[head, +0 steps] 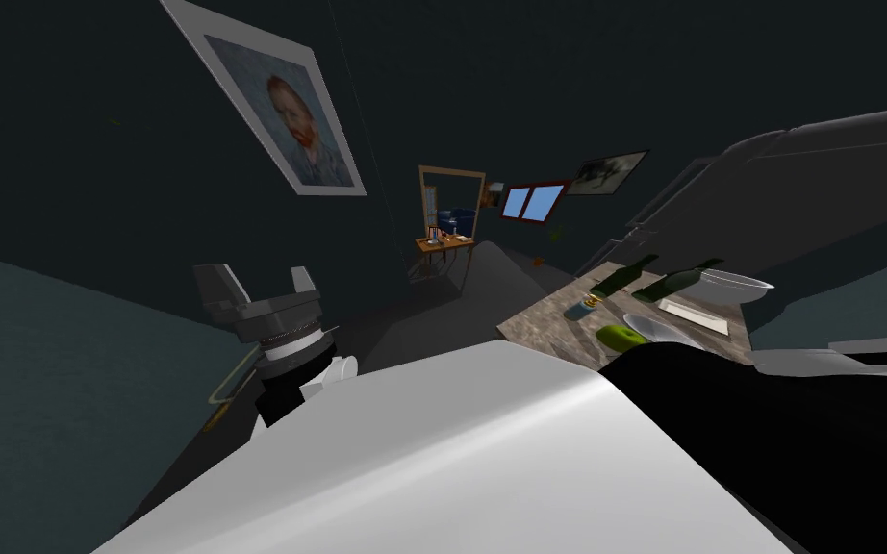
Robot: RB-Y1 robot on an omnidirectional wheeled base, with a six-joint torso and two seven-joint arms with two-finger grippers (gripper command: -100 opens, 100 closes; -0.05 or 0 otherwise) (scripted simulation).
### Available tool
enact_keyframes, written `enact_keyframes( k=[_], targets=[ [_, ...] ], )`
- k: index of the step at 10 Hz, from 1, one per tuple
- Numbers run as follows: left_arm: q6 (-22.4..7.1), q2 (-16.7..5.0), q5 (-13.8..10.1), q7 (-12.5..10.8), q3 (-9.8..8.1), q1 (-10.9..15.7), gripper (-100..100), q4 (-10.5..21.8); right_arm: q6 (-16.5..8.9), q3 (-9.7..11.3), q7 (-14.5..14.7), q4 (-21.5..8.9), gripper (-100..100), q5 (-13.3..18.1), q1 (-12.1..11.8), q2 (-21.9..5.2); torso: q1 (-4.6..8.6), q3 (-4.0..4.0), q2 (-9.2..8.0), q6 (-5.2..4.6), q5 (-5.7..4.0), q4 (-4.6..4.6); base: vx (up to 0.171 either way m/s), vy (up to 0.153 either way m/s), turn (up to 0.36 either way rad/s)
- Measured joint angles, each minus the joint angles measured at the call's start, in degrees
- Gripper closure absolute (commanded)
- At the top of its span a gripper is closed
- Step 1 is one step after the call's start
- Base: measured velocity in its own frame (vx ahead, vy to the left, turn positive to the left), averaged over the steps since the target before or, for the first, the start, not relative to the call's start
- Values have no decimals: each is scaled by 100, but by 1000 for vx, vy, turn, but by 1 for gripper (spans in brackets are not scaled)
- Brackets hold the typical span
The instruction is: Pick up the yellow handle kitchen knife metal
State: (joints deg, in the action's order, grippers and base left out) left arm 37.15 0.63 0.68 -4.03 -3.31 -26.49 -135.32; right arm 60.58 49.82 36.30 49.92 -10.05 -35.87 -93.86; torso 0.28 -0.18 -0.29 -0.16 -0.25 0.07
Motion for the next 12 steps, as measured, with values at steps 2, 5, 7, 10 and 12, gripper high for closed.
enact_keyframes(
  k=[2, 5, 7, 10, 12],
  targets=[
    [0, 0, 0, 0, -1, -1, 0, 0, -115, 68, 101, 161, -100, -364, -183, -55, 5, -1, 1, -9, -2, 1, -21, -8, 94],
    [0, 0, 0, 0, -1, -1, 0, 0, -342, 226, 303, 506, -100, -984, -557, -186, 6, -1, 0, -9, -2, 1, -34, -8, 138],
    [0, 0, 0, 0, -1, -1, 0, 0, -468, 380, 433, 720, -100, -1292, -843, -260, 6, -3, -3, -9, -1, 2, -28, -10, 52],
    [0, 0, 0, 0, -1, -2, 0, 0, -521, 399, 469, 801, 100, -1597, -921, -300, 2, 4, 9, -8, -1, -1, -1, 1, -7],
    [0, 0, 0, 0, -1, -2, 0, 0, -526, 396, 472, 794, 100, -1597, -920, -306, -4, 5, 9, -11, -4, -1, 0, -3, 2]
  ],
)
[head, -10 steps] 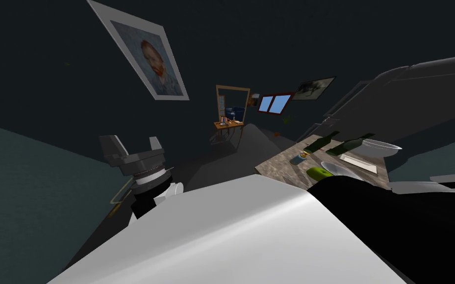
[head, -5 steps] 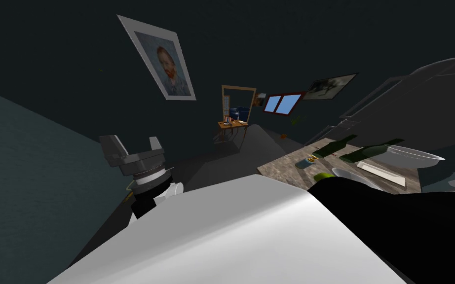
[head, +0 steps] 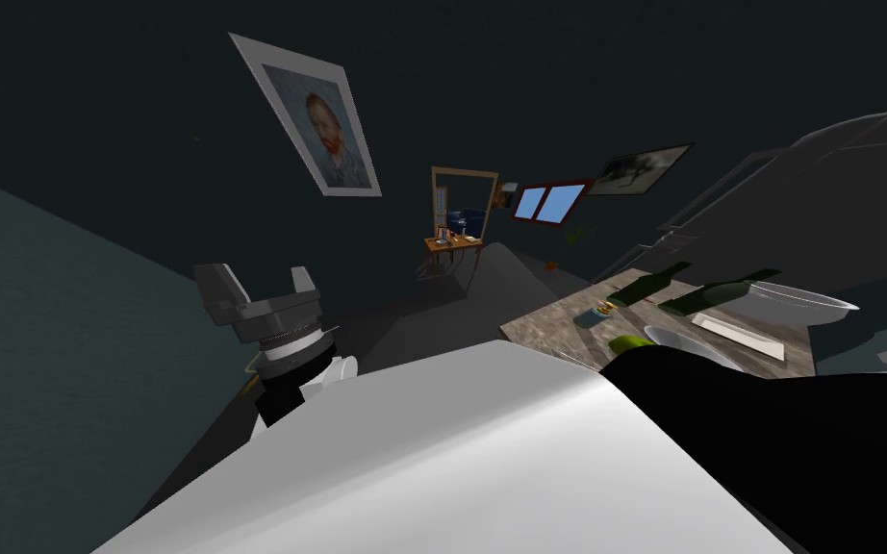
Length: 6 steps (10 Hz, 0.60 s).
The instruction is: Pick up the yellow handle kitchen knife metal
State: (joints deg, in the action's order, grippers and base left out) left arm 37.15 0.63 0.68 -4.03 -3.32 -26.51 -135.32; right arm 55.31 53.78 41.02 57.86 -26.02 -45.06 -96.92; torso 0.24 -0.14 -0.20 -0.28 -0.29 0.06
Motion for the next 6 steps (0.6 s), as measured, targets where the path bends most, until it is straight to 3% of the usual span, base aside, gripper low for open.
enact_keyframes(
  k=[2, 3, 4, 6],
  targets=[
    [0, 0, 0, 0, 0, 0, 0, 0, 3, 1, 7, 1, 100, 3, 0, -1, 10, 2, 3, 0, -3, -1, 0, 0, 0],
    [0, 0, 0, 0, 0, 0, 0, 0, 1, 0, 9, -1, 0, 4, 0, -2, 13, 2, 3, -1, -5, 0, 0, 0, 0],
    [0, 0, 0, 0, 0, 0, 0, 0, 1, 0, 10, -1, 100, 4, 0, -3, 14, 2, 3, -2, -6, 0, 40, 3, -266],
    [0, 0, 0, 0, 0, 0, 0, 0, 152, -129, -225, -314, 100, 464, 366, 143, 15, 9, 17, -2, -11, -2, 49, 12, -182]
  ],
)
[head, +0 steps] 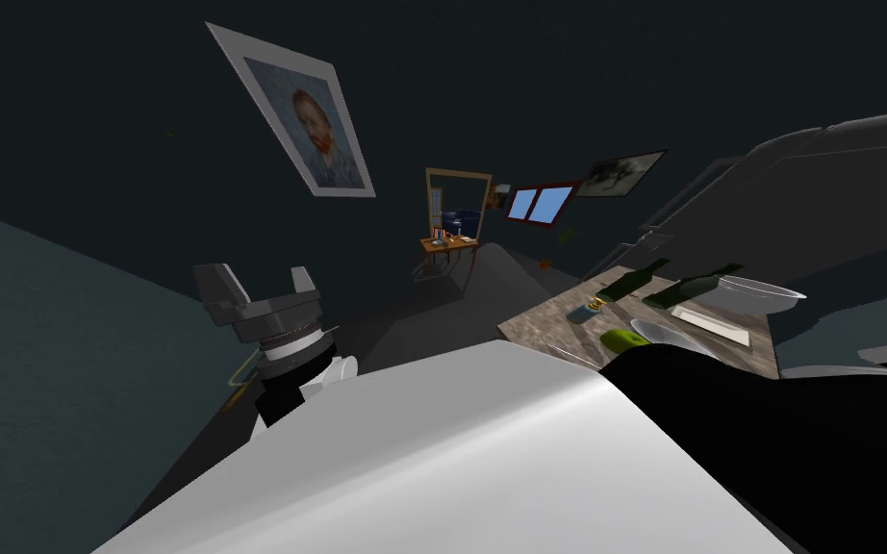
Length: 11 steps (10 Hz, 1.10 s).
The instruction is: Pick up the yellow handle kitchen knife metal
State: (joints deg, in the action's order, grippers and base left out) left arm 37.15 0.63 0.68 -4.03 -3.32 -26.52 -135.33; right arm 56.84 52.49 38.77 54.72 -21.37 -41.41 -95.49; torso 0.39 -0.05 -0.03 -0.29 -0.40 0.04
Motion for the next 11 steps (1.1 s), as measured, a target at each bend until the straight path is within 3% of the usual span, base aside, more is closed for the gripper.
enact_keyframes(
  k=[1, 2, 4, 6, 8, 9, 11],
  targets=[
    [0, 0, 0, 0, 0, -1, 0, 0, 54, -129, -13, 26, 100, 69, 74, -38, -2, 3, 6, -1, 1, 0, 50, 16, -128],
    [0, 0, 0, 0, 0, 0, 0, 0, 176, -173, -93, -184, 100, 266, 268, 67, 1, 3, 6, 1, -2, 0, 24, 9, 11],
    [0, 0, 0, 0, 0, 1, 0, 0, 254, -196, -146, -283, 100, 560, 341, 90, 7, -6, -10, -3, -3, 2, 19, -3, -127],
    [0, 0, 0, 0, 0, 0, 0, 0, 443, -321, -317, -623, 100, 967, 673, 247, 7, -4, -6, -2, -3, 2, 25, 12, -55],
    [0, 0, 0, 0, 0, 0, 0, 0, 519, -457, -387, -690, 100, 1232, 795, 242, 7, -4, -5, -10, -3, 2, 35, 10, -185],
    [0, 0, 0, 0, 0, 0, 0, 0, 655, -484, -496, -972, 100, 1478, 1052, 370, 8, -2, -4, -6, -5, 1, 19, 8, -3],
    [0, 0, 0, 0, 0, 0, 0, 0, 731, -601, -613, -1080, 100, 1844, 1262, 418, 9, -2, -2, -9, -4, 1, 40, 11, -173]
  ],
)
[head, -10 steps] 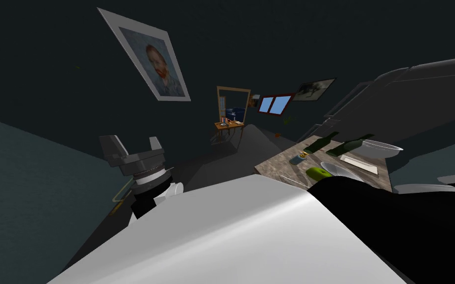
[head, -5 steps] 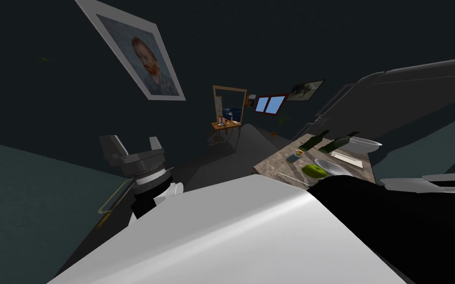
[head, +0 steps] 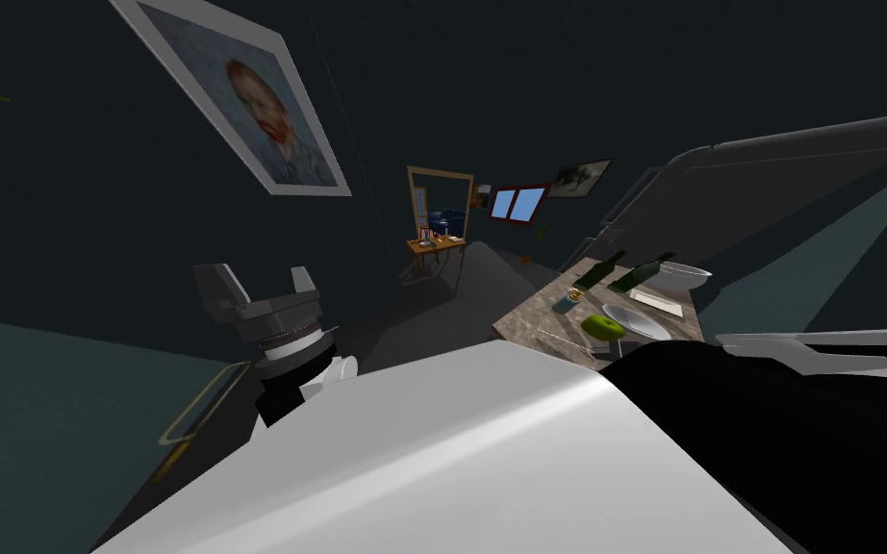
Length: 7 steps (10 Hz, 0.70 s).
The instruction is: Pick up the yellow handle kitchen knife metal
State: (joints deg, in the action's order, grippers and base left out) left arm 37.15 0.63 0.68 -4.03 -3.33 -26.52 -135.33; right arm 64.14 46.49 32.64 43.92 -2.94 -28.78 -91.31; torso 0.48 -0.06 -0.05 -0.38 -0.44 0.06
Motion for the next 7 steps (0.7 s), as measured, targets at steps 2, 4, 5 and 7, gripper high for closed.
enact_keyframes(
  k=[2, 4, 5, 7],
  targets=[
    [0, 0, 0, 0, 1, 1, 0, 0, 100, -79, -82, -131, 100, 335, 150, 35, -2, -2, -5, 3, -1, -1, 9, 5, 4],
    [0, 0, 0, 0, 0, 0, 0, 0, 251, -156, -174, -387, 100, 670, 374, 162, 2, -4, -9, -6, -1, 0, 28, 10, -194],
    [0, 0, 0, 0, 0, 1, 0, 0, 320, -214, -252, -459, 100, 849, 491, 172, -1, -2, -5, -3, 0, -1, 21, 9, -12],
    [0, 0, 0, 0, 0, 0, 0, 0, 450, -316, -362, -705, 100, 1231, 745, 279, 0, 0, -3, -9, 0, -2, 36, 14, -189]
  ],
)
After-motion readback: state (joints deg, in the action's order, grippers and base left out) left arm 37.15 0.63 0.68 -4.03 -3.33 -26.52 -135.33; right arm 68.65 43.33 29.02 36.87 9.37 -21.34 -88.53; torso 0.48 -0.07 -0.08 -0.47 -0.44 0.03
